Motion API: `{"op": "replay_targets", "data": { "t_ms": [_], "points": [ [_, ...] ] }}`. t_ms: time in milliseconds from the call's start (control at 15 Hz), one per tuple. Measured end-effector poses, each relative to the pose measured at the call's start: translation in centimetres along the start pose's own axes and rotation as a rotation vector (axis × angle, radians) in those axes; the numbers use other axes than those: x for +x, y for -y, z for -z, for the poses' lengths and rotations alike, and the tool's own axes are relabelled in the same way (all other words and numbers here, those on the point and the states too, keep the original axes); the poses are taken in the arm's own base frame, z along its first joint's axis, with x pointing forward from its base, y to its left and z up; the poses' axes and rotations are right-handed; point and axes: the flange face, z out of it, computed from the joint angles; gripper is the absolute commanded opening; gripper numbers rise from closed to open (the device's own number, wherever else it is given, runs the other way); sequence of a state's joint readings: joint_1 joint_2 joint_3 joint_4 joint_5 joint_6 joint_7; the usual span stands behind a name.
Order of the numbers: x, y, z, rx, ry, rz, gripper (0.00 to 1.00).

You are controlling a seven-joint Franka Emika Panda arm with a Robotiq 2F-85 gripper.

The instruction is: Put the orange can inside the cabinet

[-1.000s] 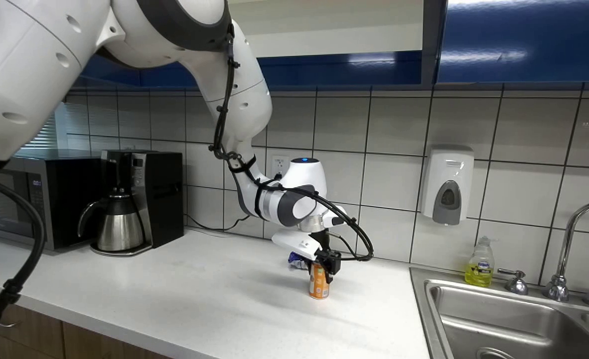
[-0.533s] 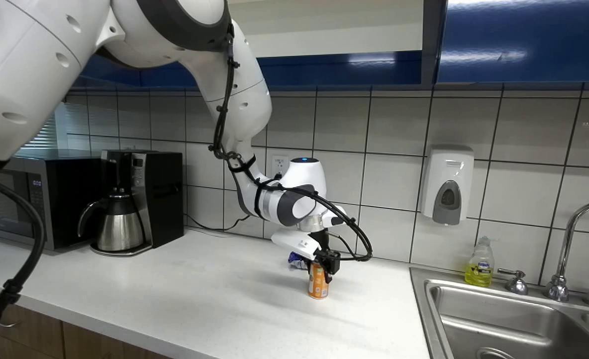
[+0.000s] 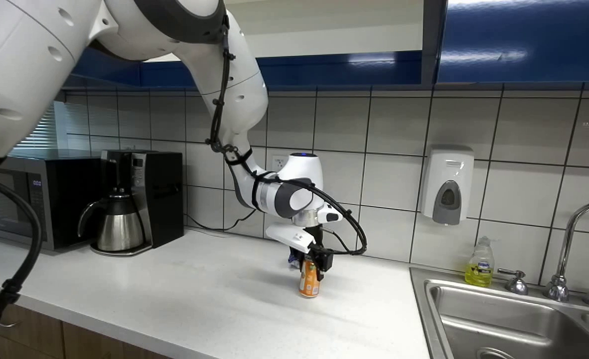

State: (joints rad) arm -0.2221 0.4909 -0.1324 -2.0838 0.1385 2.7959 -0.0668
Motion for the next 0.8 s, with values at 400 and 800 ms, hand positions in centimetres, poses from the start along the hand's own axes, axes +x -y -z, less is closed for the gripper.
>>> {"op": "replay_targets", "data": {
  "t_ms": [400, 800],
  "points": [
    [0.2, 0.3, 1.9, 0.011, 0.025, 0.005, 0.39],
    [0.2, 1.0, 4.3, 0.016, 0.029, 0.031, 0.39]
  ]
}}
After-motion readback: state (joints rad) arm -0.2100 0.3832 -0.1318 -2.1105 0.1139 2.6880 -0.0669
